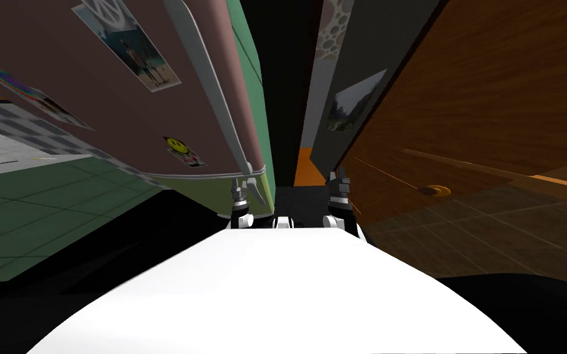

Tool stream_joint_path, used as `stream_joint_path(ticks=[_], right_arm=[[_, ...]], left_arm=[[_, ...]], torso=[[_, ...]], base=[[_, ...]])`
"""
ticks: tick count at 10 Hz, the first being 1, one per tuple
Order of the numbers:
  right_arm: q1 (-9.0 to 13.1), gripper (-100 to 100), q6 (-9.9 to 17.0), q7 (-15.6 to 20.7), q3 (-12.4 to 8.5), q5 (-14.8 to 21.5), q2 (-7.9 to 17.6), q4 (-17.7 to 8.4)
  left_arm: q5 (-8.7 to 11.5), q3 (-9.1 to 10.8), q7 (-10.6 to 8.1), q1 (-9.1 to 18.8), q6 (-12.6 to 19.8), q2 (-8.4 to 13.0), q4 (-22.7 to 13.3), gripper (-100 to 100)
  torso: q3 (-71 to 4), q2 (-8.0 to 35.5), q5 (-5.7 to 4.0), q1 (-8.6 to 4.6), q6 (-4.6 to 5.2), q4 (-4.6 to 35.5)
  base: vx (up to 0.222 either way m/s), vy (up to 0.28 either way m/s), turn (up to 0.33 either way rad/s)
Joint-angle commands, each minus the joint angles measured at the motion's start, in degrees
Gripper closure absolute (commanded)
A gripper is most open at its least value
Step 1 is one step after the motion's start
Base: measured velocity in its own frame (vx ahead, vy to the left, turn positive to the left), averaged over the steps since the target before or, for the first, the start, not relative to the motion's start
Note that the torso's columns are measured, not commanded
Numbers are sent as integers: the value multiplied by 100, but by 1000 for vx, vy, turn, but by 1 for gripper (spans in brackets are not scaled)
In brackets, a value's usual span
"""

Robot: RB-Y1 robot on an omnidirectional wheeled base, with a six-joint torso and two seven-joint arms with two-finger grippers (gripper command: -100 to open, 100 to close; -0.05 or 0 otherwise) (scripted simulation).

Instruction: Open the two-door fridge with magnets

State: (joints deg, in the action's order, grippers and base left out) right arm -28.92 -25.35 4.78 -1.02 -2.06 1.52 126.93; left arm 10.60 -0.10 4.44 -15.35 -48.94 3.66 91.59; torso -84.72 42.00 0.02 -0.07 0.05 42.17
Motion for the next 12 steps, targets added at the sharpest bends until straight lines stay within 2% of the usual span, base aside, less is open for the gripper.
stream_joint_path(ticks=[1, 2, 3, 4, 5, 6, 7, 8, 9, 10, 11, 12], right_arm=[[2, 0, 0, 0, 1, 0, 0, 0], [1, 0, 0, 0, 0, 0, 0, 0], [3, 0, 0, 0, 1, 0, 0, 0], [1, 0, 0, 0, 0, 0, 0, 0], [3, 0, 0, 0, 1, 0, 0, 0], [1, 0, 0, 0, 0, 0, 0, 0], [2, 0, 0, 0, 1, 0, 0, 0], [1, 0, 0, 0, 0, 0, 0, 0], [2, 0, 0, 0, 0, 0, 0, 0], [0, 0, 0, 0, -1, 0, 0, 0], [-1, 0, 0, 0, -1, 0, 1, 0], [1, 0, 0, 0, 0, 0, 0, 0]], left_arm=[[325, 245, 189, 363, -5, 169, -383, -100], [557, 497, 371, 584, -13, 340, -572, -100], [636, 497, 371, 702, -13, 340, -725, -100], [847, 748, 553, 952, -21, 511, -983, -100], [947, 748, 553, 1040, -21, 511, -1068, -100], [1157, 1000, 736, 1272, -29, 682, -1307, -100], [1257, 1000, 736, 1379, -29, 682, -1410, -100], [1475, 1251, 918, 1638, -37, 852, -1673, -100], [1568, 1251, 918, 1718, -37, 852, -1753, -100], [1568, 1251, 918, 1718, -37, 852, -1753, -100], [1839, 1502, 1100, 1965, -45, 1023, -1976, -100], [1879, 1502, 1100, 2057, -45, 1023, -2096, -100]], torso=[[6, 14, -1, 1, 7, 5], [12, 21, -2, 3, -3, 8], [22, 40, 0, 12, -1, 14], [23, 39, -1, 9, -8, 15], [22, 40, -4, -4, -3, 15], [16, 27, -4, 1, -9, 12], [15, 29, -2, 7, -3, 12], [11, 20, 0, 12, -8, 9], [14, 28, 0, 13, -3, 11], [10, 19, -1, 11, -8, 10], [1, 4, -1, 12, -10, 5], [11, 25, -3, 0, 1, 10]], base=[[-100, -7, -235], [-139, 14, -376], [-142, 5, -226], [-163, -37, -348], [-138, -34, -189], [-158, -34, -292], [-129, -26, -216], [-143, -18, -368], [-111, -19, -198], [-42, -13, 4], [-95, -35, -315], [-111, -28, -227]])
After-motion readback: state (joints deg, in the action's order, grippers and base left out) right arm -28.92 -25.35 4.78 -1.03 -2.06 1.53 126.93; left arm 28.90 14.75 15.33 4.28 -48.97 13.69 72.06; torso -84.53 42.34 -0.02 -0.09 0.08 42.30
